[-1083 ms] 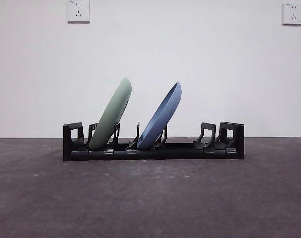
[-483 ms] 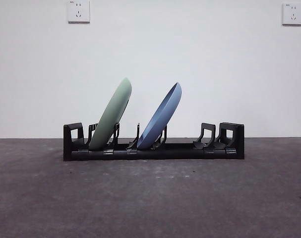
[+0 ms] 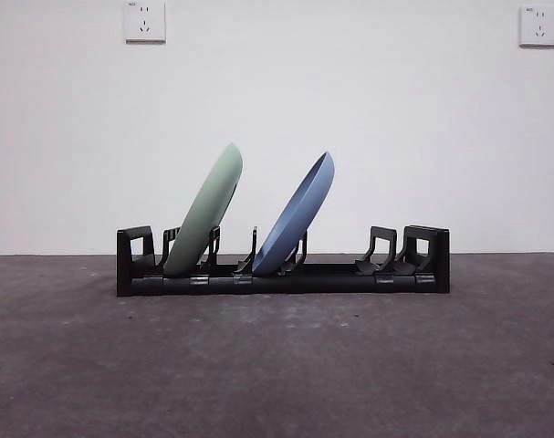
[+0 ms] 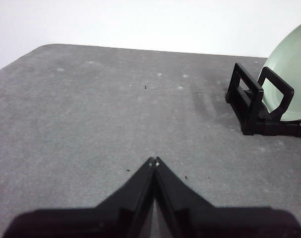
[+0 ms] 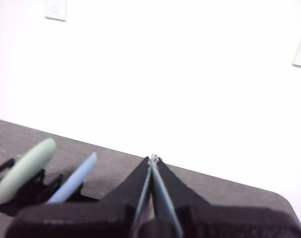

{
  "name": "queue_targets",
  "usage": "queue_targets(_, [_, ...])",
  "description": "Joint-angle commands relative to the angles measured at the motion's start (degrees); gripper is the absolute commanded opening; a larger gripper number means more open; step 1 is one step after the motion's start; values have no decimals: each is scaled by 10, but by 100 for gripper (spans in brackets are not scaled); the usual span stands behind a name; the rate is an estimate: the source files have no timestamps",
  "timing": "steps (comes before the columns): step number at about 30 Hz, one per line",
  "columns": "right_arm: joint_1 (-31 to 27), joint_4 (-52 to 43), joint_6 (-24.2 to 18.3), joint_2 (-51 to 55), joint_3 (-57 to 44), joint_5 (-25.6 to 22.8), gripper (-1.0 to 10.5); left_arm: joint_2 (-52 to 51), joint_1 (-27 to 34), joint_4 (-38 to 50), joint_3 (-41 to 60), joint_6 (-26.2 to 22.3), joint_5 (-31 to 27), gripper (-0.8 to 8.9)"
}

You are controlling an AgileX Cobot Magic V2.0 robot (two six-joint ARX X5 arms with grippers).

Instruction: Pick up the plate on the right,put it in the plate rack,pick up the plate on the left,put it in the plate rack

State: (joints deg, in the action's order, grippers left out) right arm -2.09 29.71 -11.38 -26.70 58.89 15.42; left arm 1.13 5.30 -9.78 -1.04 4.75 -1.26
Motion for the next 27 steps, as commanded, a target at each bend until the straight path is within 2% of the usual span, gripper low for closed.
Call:
queue_targets(1, [-3,-62,29,46,-116,0,2,0,0,4,6,6,2,-3])
queue_targets(7, [-3,-185,73,122,-318,-23,2,1,0,4,6,6,2,-3])
queue_targets(13, [-3,-255,99,180,-459,-35,2,1,0,4,6,6,2,-3])
queue_targets(19, [-2,-258,99,232,-546,-35,2,1,0,4,6,6,2,-3])
queue_targets(22, [-2,-259,116,259,-580,-35,2,1,0,4,6,6,2,-3])
queue_targets(27, [-2,-200,112,263,-581,-39,2,1,0,4,6,6,2,-3])
